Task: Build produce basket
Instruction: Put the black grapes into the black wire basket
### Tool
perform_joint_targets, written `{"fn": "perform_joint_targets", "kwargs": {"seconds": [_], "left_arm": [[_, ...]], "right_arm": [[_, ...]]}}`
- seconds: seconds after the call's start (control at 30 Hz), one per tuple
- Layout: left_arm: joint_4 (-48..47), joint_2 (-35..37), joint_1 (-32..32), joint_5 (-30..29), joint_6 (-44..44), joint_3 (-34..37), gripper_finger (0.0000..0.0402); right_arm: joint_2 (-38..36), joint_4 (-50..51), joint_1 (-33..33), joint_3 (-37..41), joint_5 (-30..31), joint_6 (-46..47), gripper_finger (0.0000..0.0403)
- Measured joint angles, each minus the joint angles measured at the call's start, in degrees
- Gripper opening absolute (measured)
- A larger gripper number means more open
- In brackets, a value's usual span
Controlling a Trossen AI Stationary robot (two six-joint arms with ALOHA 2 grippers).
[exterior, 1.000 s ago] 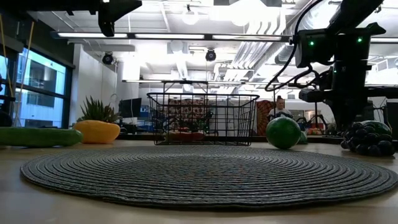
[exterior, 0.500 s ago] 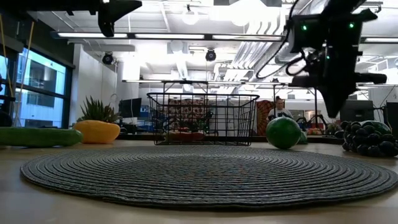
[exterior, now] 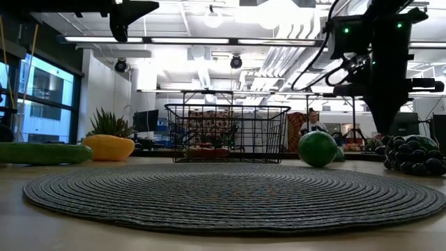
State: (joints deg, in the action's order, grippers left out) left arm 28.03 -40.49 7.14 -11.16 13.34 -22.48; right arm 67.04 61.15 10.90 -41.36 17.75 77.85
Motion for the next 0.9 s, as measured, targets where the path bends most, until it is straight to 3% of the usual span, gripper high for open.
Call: {"fn": "perform_joint_targets", "kwargs": {"seconds": [0.2,0.33,0.43,0.6,0.9], "left_arm": [[0.0,0.0,0.0,0.0,0.0,0.0,0.0193],[0.0,0.0,-0.01,0.0,0.0,0.0,0.0193],[0.0,0.0,0.0,0.0,0.0,0.0,0.0193],[0.0,0.0,0.0,0.0,0.2,0.0,0.0193],[0.0,0.0,-0.01,0.0,0.2,0.0,0.0193]], "right_arm": [[-2.36,1.59,1.62,0.32,2.66,0.73,0.0077],[-2.18,-1.04,4.41,3.41,0.99,1.18,0.0138],[-2.18,-4.92,5.79,6.3,-0.74,2.88,0.016],[-2.16,-9.12,6.36,9.78,-2.62,4.14,0.0158],[-2.16,-10.84,6.38,10.38,-0.94,6.68,0.0108]]}}
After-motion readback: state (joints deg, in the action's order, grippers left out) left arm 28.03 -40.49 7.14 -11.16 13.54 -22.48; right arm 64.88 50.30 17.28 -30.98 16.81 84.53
